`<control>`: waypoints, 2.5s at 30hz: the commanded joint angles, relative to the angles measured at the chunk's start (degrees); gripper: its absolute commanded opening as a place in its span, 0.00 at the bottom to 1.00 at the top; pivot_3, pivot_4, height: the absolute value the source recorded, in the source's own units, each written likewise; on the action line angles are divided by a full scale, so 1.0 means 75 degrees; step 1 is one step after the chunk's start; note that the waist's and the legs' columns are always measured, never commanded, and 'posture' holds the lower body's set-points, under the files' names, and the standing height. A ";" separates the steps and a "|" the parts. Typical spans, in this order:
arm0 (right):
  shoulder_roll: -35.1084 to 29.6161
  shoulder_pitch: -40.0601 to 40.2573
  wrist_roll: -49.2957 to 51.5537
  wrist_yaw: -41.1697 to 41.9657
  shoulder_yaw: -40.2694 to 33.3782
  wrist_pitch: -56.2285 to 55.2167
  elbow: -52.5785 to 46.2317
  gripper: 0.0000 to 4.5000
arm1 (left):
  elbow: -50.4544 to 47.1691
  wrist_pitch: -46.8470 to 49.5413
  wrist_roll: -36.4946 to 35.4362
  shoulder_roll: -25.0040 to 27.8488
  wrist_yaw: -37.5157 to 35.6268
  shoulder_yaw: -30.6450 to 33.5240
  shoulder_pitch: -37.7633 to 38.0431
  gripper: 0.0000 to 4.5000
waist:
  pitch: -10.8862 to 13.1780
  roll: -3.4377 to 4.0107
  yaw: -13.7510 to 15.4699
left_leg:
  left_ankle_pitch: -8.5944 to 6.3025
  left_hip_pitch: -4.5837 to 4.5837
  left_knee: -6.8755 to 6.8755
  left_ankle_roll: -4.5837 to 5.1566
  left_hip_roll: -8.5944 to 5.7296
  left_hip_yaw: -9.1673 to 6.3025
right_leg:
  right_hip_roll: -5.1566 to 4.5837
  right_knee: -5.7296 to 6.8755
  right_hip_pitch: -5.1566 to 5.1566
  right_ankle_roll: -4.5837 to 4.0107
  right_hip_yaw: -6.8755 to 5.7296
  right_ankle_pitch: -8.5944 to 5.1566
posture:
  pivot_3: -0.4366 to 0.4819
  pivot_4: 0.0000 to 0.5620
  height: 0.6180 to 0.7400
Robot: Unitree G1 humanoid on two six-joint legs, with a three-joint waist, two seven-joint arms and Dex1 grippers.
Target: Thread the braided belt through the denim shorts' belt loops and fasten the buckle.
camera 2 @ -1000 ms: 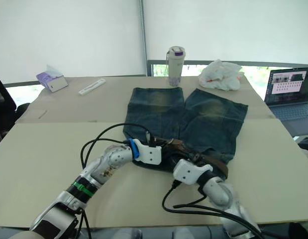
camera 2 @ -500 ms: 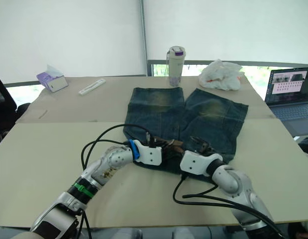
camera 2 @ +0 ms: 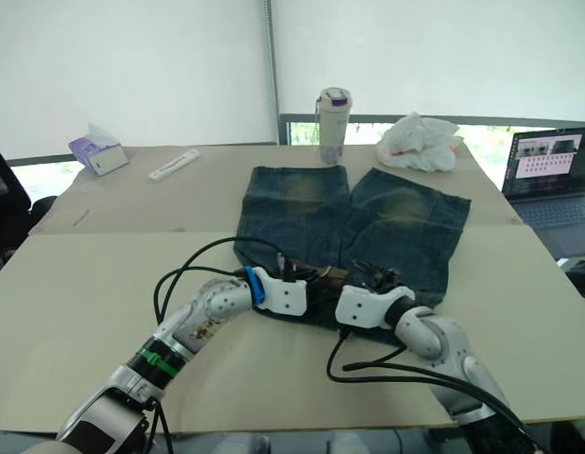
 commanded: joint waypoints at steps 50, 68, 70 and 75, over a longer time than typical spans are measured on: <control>0.0110 0.0288 0.0625 -0.0112 -0.0467 -0.0325 -0.0417 0.00 | -0.0475 -0.1780 -0.2644 0.0048 0.0073 0.1172 0.1053 0.08 | -0.0002 0.0003 -0.0006 | -0.0001 0.0007 -0.0001 0.0001 0.0003 -0.0016 | -0.0002 0.0002 0.0001 -0.0001 0.0003 0.0001 | 0.48 0.27 1.00; -0.0073 0.0693 0.1468 0.0255 -0.1050 -0.0306 -0.0744 0.00 | -0.0498 -0.0919 -0.4026 0.0110 0.0254 0.2479 0.2002 0.08 | -0.0002 0.0004 0.0014 | -0.0001 0.0007 0.0001 0.0000 0.0004 -0.0032 | -0.0006 0.0002 0.0001 -0.0001 0.0004 0.0001 | 0.48 0.27 1.00; -0.0126 0.0754 0.1633 0.0398 -0.1161 -0.0294 -0.0786 0.00 | -0.0371 -0.0796 -0.3980 0.0157 0.0200 0.2503 0.2075 0.08 | -0.0002 0.0003 0.0009 | -0.0001 0.0007 0.0001 0.0000 0.0002 -0.0031 | -0.0007 -0.0001 0.0003 -0.0001 0.0004 0.0001 | 0.48 0.27 1.00; -0.0386 0.0974 0.1984 0.0757 -0.1412 -0.0390 -0.0815 0.00 | -0.0272 -0.0481 -0.3859 0.0332 -0.0457 0.2084 0.2411 0.08 | -0.0003 0.0005 0.0002 | -0.0001 0.0010 -0.0002 0.0001 0.0003 -0.0029 | -0.0007 0.0000 0.0004 -0.0001 0.0004 0.0001 | 0.48 0.27 1.00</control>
